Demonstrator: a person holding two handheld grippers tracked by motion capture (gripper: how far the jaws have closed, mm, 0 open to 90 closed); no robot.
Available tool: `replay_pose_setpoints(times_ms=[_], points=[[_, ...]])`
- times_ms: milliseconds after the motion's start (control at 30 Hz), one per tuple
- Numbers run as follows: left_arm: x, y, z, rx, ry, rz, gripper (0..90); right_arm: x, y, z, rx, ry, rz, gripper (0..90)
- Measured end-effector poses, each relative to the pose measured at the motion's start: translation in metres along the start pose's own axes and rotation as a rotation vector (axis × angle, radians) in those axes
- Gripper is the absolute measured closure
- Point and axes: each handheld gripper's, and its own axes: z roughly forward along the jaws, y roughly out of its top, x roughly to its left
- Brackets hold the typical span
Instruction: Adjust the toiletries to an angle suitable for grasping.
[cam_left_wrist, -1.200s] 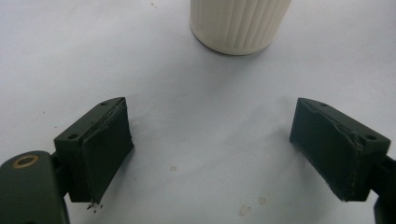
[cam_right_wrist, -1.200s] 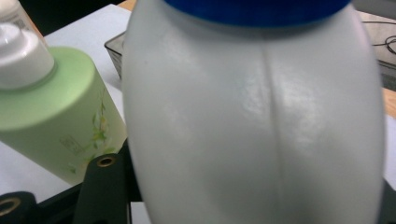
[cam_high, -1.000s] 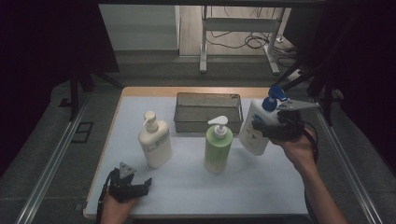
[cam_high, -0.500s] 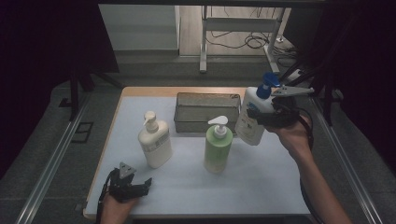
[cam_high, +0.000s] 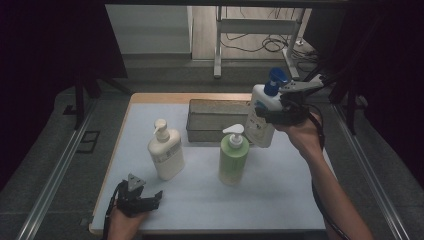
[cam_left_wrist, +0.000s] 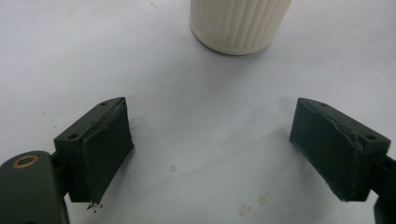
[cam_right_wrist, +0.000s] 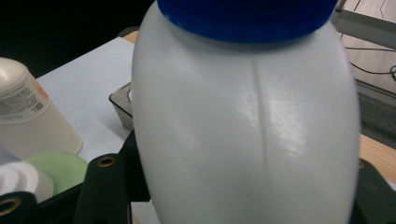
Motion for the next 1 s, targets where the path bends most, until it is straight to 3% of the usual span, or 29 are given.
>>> replay_pose_setpoints(times_ms=[1000], points=[[0.000, 0.000, 0.000, 0.000, 0.000, 0.001, 12.1, 0.013, 0.045, 0.056, -0.021, 0.009, -0.029, 39.9]])
